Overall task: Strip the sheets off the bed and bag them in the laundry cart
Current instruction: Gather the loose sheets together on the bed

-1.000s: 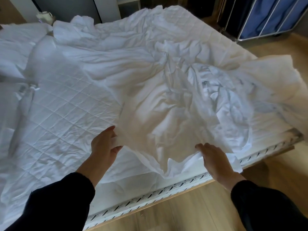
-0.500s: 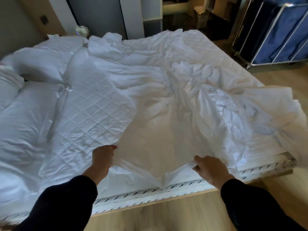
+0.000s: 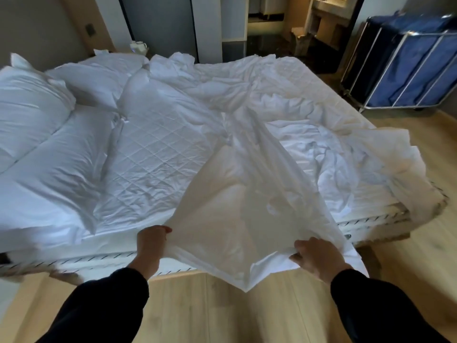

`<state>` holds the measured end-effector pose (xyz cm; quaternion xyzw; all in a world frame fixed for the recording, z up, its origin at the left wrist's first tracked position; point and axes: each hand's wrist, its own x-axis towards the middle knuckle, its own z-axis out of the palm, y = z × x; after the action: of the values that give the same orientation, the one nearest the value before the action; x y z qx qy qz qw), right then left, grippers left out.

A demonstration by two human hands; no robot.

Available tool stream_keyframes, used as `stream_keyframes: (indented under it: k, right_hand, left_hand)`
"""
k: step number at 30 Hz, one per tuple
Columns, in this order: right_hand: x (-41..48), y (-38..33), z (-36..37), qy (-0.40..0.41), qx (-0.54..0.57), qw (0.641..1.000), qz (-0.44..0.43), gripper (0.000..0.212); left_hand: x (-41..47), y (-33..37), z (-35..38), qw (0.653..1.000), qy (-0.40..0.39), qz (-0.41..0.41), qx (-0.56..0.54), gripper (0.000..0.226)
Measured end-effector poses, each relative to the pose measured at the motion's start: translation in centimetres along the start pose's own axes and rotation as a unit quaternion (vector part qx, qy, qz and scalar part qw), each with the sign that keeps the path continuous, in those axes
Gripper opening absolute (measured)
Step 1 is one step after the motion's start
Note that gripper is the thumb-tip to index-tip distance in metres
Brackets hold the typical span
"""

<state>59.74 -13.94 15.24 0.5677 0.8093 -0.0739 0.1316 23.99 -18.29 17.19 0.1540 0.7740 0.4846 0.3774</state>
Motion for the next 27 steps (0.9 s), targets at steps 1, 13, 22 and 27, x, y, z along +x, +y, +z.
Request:
stream_keyframes:
  k: [1,13,22,27]
  right_hand:
    - [-1.0,-0.8,0.2,0.004,-0.007,1.0,-0.002,0.037]
    - [-9.6,-7.4,0.9,0.027,-0.02,0.999,-0.042,0.042]
    - [-15.2,-9.7,-0.4,-0.012,-0.008,0.997,-0.077,0.046]
    - [-16.1,-10.8,-1.8,-0.02,-0.001,0.995,-0.093,0.045]
  left_hand:
    - [-0.4,-0.5,-1.1,1.0,0.006,0.018,-0.006,0.031]
    - [-6.8,-7.0,-14.5,0.996,0.078,0.007,-0.034,0.039]
    - [-14.2,-7.1,-21.5,0.989,0.134,0.014,-0.063,0.038]
    - [-15.2,-6.1,-23.7,0.985,0.146,0.019,-0.089,0.037]
